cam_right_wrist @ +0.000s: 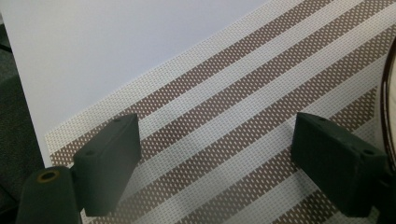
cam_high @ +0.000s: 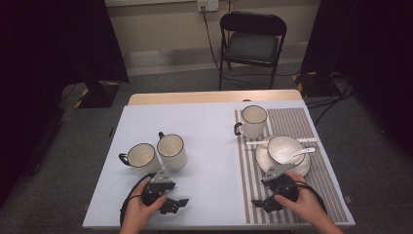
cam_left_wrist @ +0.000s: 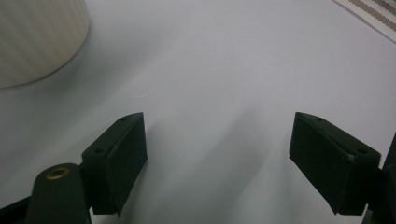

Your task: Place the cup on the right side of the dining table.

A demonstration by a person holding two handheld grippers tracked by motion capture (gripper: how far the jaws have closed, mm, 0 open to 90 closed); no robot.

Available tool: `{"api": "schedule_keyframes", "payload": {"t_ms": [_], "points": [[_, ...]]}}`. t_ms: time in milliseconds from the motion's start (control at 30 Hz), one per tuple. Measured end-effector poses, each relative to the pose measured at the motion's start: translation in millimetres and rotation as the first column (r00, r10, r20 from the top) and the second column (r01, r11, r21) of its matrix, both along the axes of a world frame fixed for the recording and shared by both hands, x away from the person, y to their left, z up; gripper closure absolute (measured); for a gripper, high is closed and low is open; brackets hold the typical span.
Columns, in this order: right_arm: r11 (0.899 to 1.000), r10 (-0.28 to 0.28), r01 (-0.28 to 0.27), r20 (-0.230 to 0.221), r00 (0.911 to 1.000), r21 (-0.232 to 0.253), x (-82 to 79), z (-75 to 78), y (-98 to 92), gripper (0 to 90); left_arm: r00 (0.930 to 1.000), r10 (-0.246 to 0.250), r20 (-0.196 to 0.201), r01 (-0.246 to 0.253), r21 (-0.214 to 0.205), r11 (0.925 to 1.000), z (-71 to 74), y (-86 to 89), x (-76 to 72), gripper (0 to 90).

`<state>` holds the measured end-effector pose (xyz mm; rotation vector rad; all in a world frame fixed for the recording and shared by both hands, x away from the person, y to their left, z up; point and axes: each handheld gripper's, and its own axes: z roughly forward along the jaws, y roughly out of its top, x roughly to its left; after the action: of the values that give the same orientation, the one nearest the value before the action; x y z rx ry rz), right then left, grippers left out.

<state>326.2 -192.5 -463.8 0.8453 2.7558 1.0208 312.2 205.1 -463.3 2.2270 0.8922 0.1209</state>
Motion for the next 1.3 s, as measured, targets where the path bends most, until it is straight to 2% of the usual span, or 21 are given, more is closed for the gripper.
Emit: {"api": "schedule_keyframes", "payload": {"t_ms": [167,633,767,833,1033,1300], "points": [[0.999,0.012,-0.013,0.037,0.9992,0.029,-3.1,-3.8,-4.0,14.8,1.0000,0.001,-0.001,-0.001,0.003,1.0000,-0.7,3.1,-1.7,18.4],[0.999,0.030,-0.031,0.095,0.9950,0.014,-8.8,-7.1,-4.0,14.5,1.0000,0.004,0.004,-0.004,0.004,1.0000,0.9,7.7,-4.1,18.2],[0.999,0.026,-0.028,0.099,0.9948,0.020,-9.4,-7.8,-4.2,14.5,1.0000,0.003,0.003,-0.003,0.009,1.0000,1.9,10.9,-4.4,18.2],[0.999,0.031,-0.033,0.105,0.9940,0.018,-9.8,-8.1,-4.2,14.5,0.9999,0.015,0.004,-0.015,-0.005,0.9999,2.7,11.9,-5.0,18.2],[0.999,0.028,-0.031,0.117,0.9928,0.031,-11.2,-9.8,-5.3,14.5,0.9999,0.011,0.013,-0.011,0.011,0.9999,5.3,16.5,-5.0,18.2],[0.999,0.023,-0.029,0.130,0.9912,0.042,-12.6,-11.4,-6.4,14.6,0.9997,0.020,0.011,-0.020,-0.011,0.9997,6.0,21.7,-5.5,18.0]]}}
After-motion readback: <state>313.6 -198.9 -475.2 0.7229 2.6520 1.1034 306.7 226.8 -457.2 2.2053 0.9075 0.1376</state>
